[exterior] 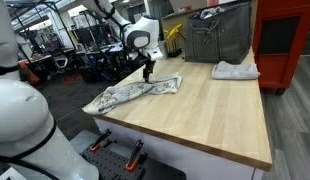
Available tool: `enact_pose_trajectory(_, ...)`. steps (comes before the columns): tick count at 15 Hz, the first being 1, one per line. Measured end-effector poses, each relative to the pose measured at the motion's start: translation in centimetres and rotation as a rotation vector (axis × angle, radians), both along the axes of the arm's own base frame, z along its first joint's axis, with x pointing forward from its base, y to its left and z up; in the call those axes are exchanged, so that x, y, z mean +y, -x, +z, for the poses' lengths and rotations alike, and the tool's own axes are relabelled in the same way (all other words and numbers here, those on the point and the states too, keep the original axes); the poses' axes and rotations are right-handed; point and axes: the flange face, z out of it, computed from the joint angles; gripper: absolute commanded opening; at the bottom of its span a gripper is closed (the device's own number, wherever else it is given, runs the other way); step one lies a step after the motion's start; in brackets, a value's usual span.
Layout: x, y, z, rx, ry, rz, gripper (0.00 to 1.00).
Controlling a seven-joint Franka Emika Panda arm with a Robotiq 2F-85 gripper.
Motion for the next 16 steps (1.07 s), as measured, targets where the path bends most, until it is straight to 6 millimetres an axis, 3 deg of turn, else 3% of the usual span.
enact_pose_trajectory(7,-2.3,0.3,-0.5,-0.063,0.088,-0.084,1.0)
enact_pose_trajectory(8,-2.5,0.4,-0.7,-0.063,0.099,-0.083,0.75)
enact_pose_trajectory(9,-2.6,0.5,-0.9,-0.061,0.109,-0.082,0.74)
enact_pose_trajectory(16,-2.8,0.6,-1.5,-0.056,0.125,-0.079,0.2)
